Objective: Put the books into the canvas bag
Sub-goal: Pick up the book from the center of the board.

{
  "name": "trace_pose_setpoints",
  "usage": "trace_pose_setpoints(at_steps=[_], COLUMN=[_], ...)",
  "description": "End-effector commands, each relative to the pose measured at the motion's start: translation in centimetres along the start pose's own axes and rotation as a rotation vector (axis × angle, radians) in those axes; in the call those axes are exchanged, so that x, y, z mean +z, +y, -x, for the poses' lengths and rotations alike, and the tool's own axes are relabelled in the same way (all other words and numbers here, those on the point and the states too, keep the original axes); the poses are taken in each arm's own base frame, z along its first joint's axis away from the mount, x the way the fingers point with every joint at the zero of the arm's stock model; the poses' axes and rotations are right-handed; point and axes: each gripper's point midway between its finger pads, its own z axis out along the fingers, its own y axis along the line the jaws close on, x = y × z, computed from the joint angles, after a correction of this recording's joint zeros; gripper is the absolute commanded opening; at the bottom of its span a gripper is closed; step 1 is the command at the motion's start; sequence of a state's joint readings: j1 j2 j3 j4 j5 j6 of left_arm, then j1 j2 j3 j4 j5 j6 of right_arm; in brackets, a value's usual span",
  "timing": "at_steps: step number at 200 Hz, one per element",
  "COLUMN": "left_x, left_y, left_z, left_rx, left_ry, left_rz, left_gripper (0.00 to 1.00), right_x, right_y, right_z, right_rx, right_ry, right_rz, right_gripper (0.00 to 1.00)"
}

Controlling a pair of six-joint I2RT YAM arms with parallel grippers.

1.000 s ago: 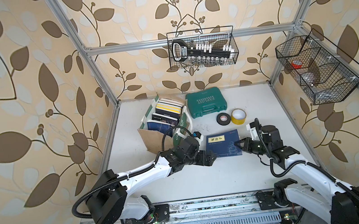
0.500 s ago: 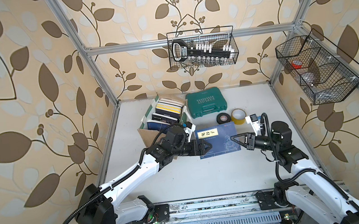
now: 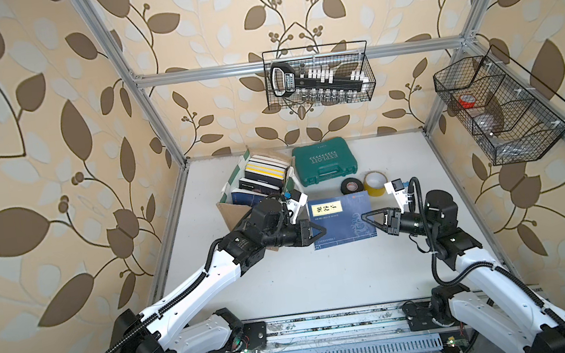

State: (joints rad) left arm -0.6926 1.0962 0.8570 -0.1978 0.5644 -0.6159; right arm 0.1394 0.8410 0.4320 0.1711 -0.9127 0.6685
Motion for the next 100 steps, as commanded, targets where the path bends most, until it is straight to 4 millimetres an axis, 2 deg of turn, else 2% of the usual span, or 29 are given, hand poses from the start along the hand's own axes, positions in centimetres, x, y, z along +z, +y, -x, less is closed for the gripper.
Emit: trace_pose_setpoints(at_steps=[1, 13, 31, 50, 67, 100], left_x=[-1.6, -2.2, -3.7, -4.9, -5.5, -6.4], left_y=[-1.1, -0.7, -0.4, -0.1, -1.0, -3.0], left_z=[1.3, 1.1, 0.5, -0.5, -2.5, -4.6], left_rx=[0.102, 0.160, 0.257, 0.335, 0.409, 0.548], left_ry=[-0.029, 0.003, 0.080, 0.173, 0.294, 0.380], left_rz=[0.039, 0.101, 0.189, 0.245, 0.189, 0.097], left_gripper=[0.00, 0.00, 0.00, 0.00, 0.00, 0.00], right_x=[0.0, -0.2, -0.7, -1.4, -1.3, 0.9], right_y=[0.5, 1.2, 2.5, 5.1, 7.5, 10.3], right_z=[-0.1, 0.3, 1.0, 1.6, 1.5, 0.1], right_rx=[-0.063, -0.100, -0.191, -0.328, -0.431, -0.563], right_ry=[0.011, 0.012, -0.008, -0.049, -0.060, 0.043], right_rz=[0.015, 0.019, 0.011, 0.062, 0.126, 0.179], right_gripper=[0.58, 0.73, 0.88, 0.91, 0.91, 0.91])
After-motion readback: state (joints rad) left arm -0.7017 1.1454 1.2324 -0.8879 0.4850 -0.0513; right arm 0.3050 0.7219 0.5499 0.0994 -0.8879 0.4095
